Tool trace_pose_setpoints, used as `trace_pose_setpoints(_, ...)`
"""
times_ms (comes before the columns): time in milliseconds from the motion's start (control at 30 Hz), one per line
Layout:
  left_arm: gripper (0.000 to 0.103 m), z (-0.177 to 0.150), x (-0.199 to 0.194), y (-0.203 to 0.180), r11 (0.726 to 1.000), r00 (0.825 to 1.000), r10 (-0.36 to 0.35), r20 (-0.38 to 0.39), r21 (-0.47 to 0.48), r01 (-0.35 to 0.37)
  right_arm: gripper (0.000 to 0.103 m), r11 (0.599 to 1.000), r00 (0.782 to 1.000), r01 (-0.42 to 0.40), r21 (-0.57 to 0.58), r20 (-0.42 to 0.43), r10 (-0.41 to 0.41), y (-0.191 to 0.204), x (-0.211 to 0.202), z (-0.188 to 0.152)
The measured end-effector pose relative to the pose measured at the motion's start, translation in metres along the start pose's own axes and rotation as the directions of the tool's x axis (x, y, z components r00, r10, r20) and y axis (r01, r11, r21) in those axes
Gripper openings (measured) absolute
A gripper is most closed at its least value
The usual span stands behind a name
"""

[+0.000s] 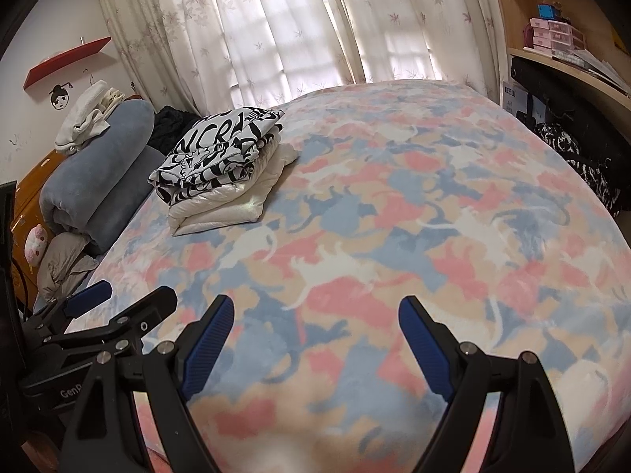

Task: Fold large clothes

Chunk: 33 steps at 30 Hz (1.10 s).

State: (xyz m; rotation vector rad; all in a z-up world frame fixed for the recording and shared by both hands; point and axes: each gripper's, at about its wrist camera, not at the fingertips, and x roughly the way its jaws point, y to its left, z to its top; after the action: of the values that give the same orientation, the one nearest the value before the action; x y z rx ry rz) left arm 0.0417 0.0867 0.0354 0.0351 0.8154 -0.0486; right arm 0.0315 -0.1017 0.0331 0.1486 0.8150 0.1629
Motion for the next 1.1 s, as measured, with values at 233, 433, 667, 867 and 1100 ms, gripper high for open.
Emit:
trace_pose_setpoints(233, 0.102, -0.0003, 0.0002, 0.0004, 1.0, 1.0, -0.001, 0.0, 0.0, 0.001, 0.086, 1.0, 1.0, 0.001, 0.002, 0.0, -0.001, 0.0003, 0.0019, -0.0018)
trace_pose_setpoints(433, 0.101, -0.0007, 0.0006, 0.0004, 1.0, 1.0, -0.002, -0.002, 0.0, 0.002, 0.086, 1.0, 1.0, 0.002, 0.0, -0.002, -0.002, 0.0009, 0.0023, -0.0029)
trace_pose_setpoints(667, 0.101, -0.0035, 0.0019, 0.0014, 1.0, 1.0, -0.001, -0.004, -0.001, 0.001, 0.086, 1.0, 1.0, 0.002, 0.002, -0.002, -0.002, 0.0003, 0.0025, -0.002)
trace_pose_setpoints(867, 0.101, -0.0032, 0.0019, 0.0015, 1.0, 1.0, 0.0, -0.004, 0.001, 0.0, 0.086, 1.0, 1.0, 0.001, 0.003, -0.003, -0.001, 0.0007, 0.0027, -0.0018)
trace_pose_setpoints(1100, 0.101, -0.0041, 0.0029, 0.0023, 1.0, 1.0, -0.001, -0.005, 0.001, 0.001, 0.086, 1.0, 1.0, 0.002, 0.002, -0.004, -0.002, 0.0023, 0.0028, -0.0027)
